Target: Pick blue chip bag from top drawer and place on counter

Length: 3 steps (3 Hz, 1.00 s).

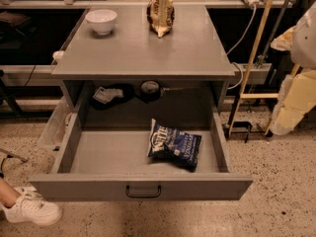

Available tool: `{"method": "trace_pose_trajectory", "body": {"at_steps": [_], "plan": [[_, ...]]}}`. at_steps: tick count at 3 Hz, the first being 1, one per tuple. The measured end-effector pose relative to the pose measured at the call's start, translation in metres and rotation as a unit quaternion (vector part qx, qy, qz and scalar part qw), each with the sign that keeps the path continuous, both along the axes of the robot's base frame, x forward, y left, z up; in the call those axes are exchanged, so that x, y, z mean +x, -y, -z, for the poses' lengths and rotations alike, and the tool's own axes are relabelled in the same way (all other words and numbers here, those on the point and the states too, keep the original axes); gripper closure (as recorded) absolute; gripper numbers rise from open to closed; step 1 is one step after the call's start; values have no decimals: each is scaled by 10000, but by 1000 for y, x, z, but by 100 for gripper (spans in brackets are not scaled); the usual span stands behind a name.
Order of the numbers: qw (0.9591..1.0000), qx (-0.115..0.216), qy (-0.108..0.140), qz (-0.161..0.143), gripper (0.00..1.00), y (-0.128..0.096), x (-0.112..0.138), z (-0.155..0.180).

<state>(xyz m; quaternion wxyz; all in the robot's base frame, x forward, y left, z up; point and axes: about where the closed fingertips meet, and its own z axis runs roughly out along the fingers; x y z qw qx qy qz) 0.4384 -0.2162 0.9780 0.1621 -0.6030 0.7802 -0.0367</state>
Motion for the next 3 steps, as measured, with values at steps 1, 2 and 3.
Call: {"method": "trace_pose_trajectory", "body": {"at_steps": [1, 2, 3], "plan": [[10000, 0, 0, 0, 0, 0, 0, 0], [9998, 197, -26, -91, 0, 0, 9, 17], [9979, 545, -203, -279, 0, -11, 27, 57]]}}
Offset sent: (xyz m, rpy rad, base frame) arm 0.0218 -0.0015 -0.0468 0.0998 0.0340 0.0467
